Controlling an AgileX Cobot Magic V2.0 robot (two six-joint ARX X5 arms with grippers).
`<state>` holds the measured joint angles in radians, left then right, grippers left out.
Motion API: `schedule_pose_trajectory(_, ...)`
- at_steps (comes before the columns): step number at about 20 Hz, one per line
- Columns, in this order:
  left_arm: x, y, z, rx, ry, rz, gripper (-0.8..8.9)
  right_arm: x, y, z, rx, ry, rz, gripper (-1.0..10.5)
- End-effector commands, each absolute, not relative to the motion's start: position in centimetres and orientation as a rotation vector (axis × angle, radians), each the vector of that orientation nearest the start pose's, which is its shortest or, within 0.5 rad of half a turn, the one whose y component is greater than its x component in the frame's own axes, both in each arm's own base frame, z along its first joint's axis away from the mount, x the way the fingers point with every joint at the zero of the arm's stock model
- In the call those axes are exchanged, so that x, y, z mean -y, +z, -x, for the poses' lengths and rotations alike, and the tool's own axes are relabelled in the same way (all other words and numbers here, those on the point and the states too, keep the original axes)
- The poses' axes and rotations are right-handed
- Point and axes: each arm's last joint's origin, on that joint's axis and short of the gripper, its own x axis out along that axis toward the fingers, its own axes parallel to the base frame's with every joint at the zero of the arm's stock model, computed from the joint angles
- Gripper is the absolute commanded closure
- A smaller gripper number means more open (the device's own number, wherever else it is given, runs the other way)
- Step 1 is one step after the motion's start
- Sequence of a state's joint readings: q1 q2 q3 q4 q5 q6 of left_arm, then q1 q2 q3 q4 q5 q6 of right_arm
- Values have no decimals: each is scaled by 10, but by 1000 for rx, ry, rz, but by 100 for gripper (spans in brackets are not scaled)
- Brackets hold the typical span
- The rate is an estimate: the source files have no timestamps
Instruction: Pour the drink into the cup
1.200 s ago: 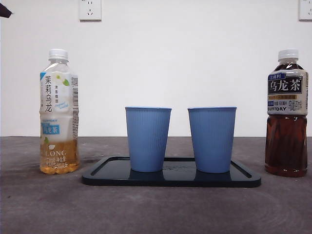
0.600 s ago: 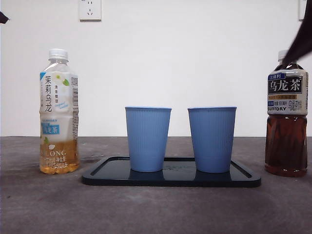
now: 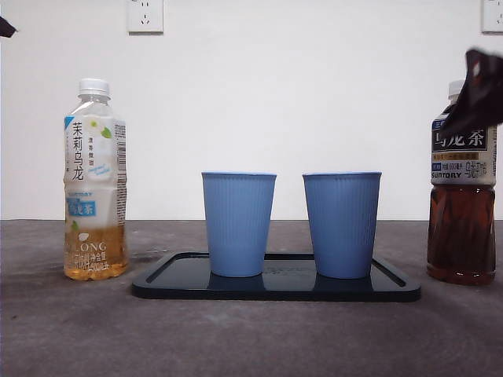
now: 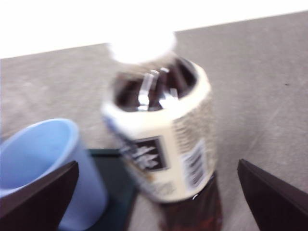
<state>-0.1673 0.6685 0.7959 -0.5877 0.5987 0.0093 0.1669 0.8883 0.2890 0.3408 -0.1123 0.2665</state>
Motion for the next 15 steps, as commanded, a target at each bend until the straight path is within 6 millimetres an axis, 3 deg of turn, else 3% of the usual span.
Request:
schedule_pose_trajectory(1,39,322,-126,-440,-765,90,285,-36,190,-191,-271,241,-241,399)
schedule_pose_trajectory(12,40,322,-126,-440,-773,88,285,-40,167,-220,-207,245,-243,407)
schedule_pose_trajectory(15,40,322,-126,-437,-777,86,285,-41,165,-223,-185,250,-245,474)
